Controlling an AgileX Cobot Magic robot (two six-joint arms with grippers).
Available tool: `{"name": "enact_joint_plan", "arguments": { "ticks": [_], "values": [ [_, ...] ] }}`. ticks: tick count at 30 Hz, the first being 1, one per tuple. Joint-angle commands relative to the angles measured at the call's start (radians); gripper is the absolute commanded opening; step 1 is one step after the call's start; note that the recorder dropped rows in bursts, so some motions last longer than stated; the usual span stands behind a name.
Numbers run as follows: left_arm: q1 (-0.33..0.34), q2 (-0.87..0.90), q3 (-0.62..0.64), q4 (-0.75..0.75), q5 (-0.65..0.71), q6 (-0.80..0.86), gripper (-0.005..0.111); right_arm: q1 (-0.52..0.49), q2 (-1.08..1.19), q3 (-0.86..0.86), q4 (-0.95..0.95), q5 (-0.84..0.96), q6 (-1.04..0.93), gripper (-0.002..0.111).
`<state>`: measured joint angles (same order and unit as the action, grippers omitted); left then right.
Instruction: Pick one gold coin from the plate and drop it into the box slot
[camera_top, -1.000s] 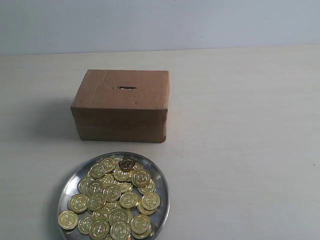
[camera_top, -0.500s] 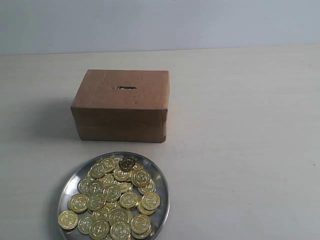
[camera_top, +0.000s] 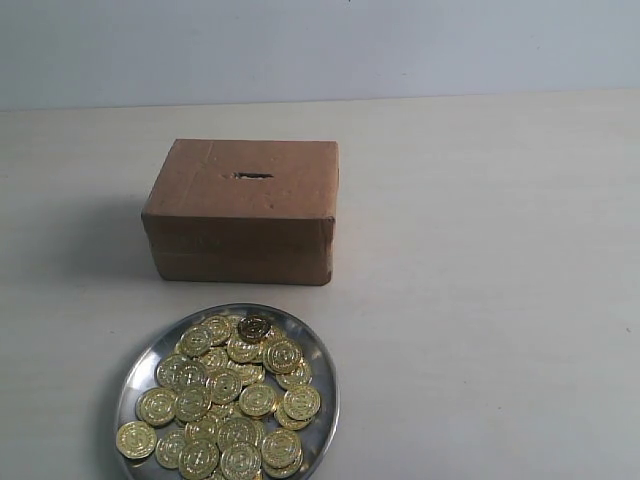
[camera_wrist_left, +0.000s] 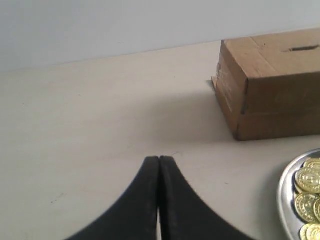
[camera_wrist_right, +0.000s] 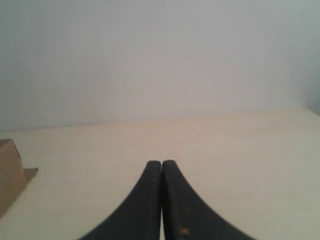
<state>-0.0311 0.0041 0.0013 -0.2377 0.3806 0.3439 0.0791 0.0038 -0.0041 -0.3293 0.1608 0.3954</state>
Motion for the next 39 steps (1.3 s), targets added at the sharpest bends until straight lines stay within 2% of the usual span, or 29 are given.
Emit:
{"name": "enact_joint_plan", "arguments": {
  "ticks": [1,3,8,39],
  "values": [
    [0.004,-0.004,-0.001,-0.013,-0.021,-0.096,0.0,-0.005,-0.004,0.004,0.028,0.104,-0.008,0.0],
    [0.004,-0.004,-0.001,-0.013,-0.021,-0.098,0.0,-0.005,-0.004,0.004,0.028,0.104,-0.021,0.0],
    [0.004,-0.004,-0.001,-0.013,-0.021,-0.151,0.0,-0.005,-0.004,0.004,0.047,0.188,-0.227,0.0],
    [0.004,-0.004,-0.001,-0.009,-0.045,-0.162,0.0,-0.005,-0.004,0.004,0.069,0.198,-0.202,0.0]
  ]
}}
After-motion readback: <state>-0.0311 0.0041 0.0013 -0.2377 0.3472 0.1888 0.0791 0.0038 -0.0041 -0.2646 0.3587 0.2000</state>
